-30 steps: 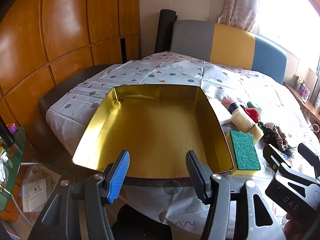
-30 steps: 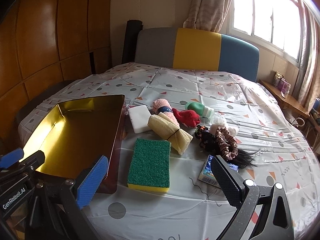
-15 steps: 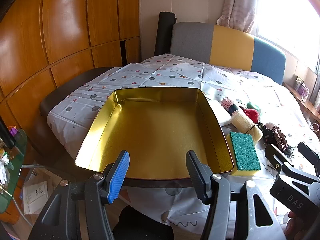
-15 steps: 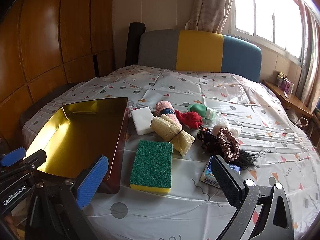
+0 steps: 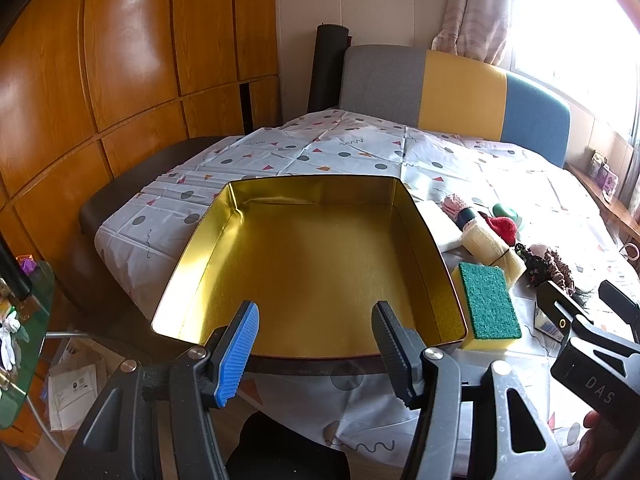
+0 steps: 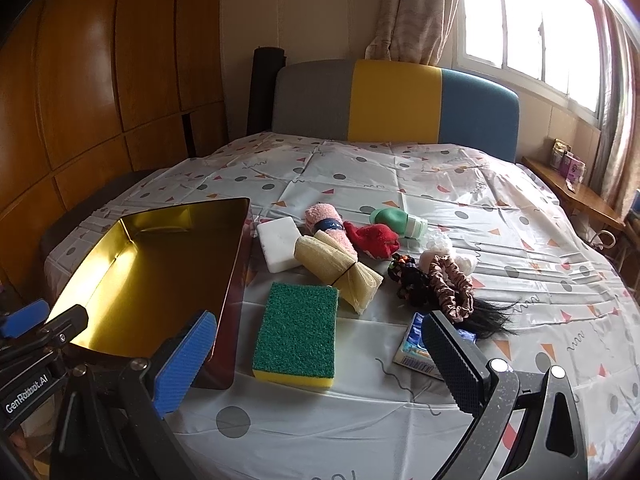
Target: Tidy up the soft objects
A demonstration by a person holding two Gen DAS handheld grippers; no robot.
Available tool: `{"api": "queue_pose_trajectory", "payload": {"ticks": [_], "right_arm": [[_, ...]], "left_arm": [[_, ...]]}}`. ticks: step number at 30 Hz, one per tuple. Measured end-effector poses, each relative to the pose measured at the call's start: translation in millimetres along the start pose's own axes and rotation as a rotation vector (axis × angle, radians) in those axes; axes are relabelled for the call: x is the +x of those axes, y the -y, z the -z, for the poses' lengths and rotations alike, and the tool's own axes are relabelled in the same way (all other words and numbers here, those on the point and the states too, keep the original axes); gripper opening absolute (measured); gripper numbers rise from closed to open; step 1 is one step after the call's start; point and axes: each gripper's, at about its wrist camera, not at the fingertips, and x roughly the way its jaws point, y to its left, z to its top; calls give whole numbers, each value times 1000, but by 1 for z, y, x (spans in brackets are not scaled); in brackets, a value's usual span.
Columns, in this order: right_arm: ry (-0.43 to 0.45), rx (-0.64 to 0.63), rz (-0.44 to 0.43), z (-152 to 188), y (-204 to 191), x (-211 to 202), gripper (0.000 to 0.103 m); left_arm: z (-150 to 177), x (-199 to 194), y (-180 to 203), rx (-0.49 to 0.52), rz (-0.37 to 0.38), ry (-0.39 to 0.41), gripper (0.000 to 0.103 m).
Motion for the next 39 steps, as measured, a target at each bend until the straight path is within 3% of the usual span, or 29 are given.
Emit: {"api": "queue_pose_trajectory", "payload": {"ticks": [29,32,35,39], "right_arm": [[18,16,23,-7,20,-3,103],[17,23,19,-10,29,-2,103],[3,58,20,-16,53,1,103],[-20,110,75,-26,102,8,103]], "left_arm": [[2,-2,9,35,-1,3,60],[-1,-2,12,61,33,0,64],[-6,-3,18,83,133,-5,70],[-17,-1,39,134,256,-40,70]]}}
